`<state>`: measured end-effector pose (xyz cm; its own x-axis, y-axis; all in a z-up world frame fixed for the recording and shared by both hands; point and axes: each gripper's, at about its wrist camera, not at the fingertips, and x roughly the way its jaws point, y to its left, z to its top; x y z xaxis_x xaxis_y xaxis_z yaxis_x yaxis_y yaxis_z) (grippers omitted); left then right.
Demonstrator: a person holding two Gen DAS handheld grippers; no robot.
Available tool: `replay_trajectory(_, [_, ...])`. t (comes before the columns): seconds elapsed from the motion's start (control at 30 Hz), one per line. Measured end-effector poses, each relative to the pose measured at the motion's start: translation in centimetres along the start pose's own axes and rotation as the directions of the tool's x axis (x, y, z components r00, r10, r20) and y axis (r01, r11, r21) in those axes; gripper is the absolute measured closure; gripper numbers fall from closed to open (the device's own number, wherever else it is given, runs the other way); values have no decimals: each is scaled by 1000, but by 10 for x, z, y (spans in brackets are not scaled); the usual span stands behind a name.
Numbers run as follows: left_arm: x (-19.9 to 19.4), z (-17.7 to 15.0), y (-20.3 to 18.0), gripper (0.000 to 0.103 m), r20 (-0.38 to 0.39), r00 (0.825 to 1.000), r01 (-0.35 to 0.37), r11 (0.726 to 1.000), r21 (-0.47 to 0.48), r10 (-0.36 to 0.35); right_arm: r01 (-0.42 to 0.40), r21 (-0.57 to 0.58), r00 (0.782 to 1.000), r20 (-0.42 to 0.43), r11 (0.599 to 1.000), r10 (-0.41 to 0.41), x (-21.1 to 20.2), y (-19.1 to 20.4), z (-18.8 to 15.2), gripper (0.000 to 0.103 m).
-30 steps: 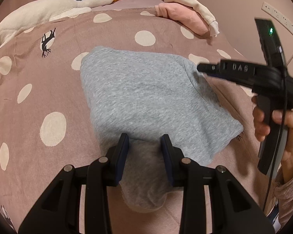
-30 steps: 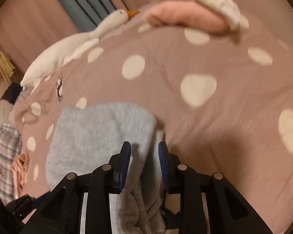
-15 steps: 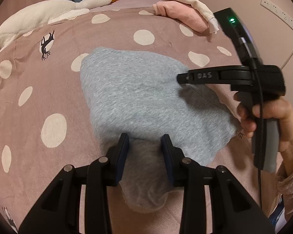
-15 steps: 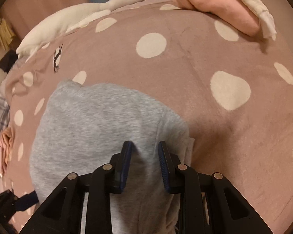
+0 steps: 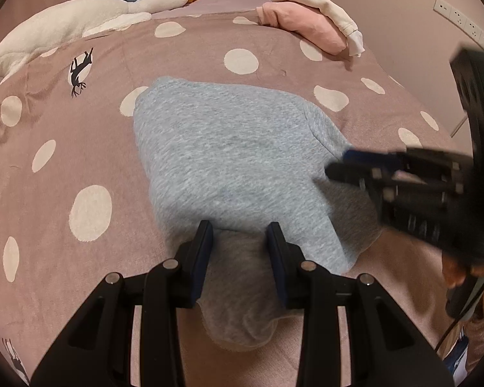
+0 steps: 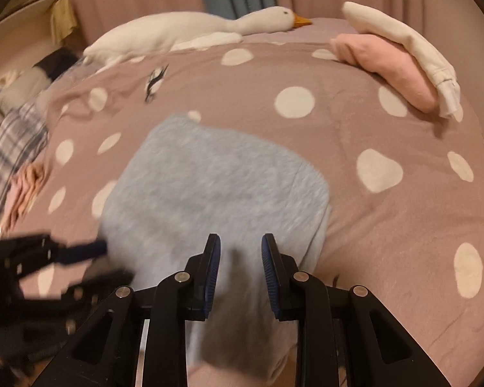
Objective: Fold small clothes
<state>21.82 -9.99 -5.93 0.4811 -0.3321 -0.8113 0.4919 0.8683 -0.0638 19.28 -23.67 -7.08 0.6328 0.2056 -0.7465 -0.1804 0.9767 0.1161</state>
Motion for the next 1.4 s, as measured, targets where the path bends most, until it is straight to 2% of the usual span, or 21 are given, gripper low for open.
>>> replay_trajectory(0.13, [0, 0, 0, 68, 2, 1000, -1, 1000, 1, 1, 64, -40, 997, -28, 997, -65, 3, -3, -16, 75])
replay_trajectory(0.2, [0, 0, 0, 68, 3, 1000, -3, 1000, -1, 3, 76, -13, 996, -43, 997, -76, 4, -12, -23, 75])
replay_trajectory(0.27, [-4, 1, 1, 67, 7, 1000, 1, 1000, -17, 0, 67, 37, 996, -57, 997, -65, 4, -24, -28, 75])
replay_trajectory(0.33, [-10, 5, 5, 64, 20, 999, 28, 998, -49, -27, 27, 96, 998, -60, 995, -21, 4, -33, -35, 73])
replay_trajectory(0.43, [-18, 16, 15, 60, 58, 996, 72, 991, -113, -65, -1, 126, 998, -56, 992, 8, 5, -36, -42, 72])
replay_trajectory(0.57, [-13, 40, 33, 60, 65, 996, 68, 984, -165, -58, 4, 129, 999, -40, 992, 2, 6, -32, -43, 72])
replay_trajectory(0.73, [14, 59, 48, 62, 22, 999, 40, 973, -225, -36, -19, 154, 1000, -20, 988, 22, 5, -37, -50, 71])
replay_trajectory(0.8, [22, 60, 47, 63, 0, 1000, 9, 977, -215, -10, -35, 172, 999, -13, 984, 37, 5, -41, -52, 68])
replay_trajectory(0.97, [43, 55, 37, 61, -61, 995, -89, 989, -115, 82, -53, 194, 998, -4, 980, 55, 4, -46, -56, 65])
replay_trajectory(1.03, [45, 52, 38, 61, -67, 993, -103, 990, -98, 96, -53, 195, 999, -3, 979, 55, 5, -45, -56, 65])
replay_trajectory(1.13, [38, 52, 43, 60, -59, 995, -90, 988, -122, 83, -48, 204, 999, -3, 978, 50, 5, -45, -55, 64])
replay_trajectory(1.2, [25, 49, 41, 62, -39, 996, -82, 987, -138, 77, -41, 217, 999, -11, 975, 44, 3, -47, -54, 61])
replay_trajectory(1.27, [4, 41, 35, 62, 7, 998, -66, 990, -122, 68, -24, 224, 1000, -11, 974, 27, 0, -48, -51, 56])
replay_trajectory(1.4, [-26, 17, 25, 63, 58, 998, -8, 995, -96, 14, -8, 214, 999, 53, 977, -4, -21, -46, -48, 56])
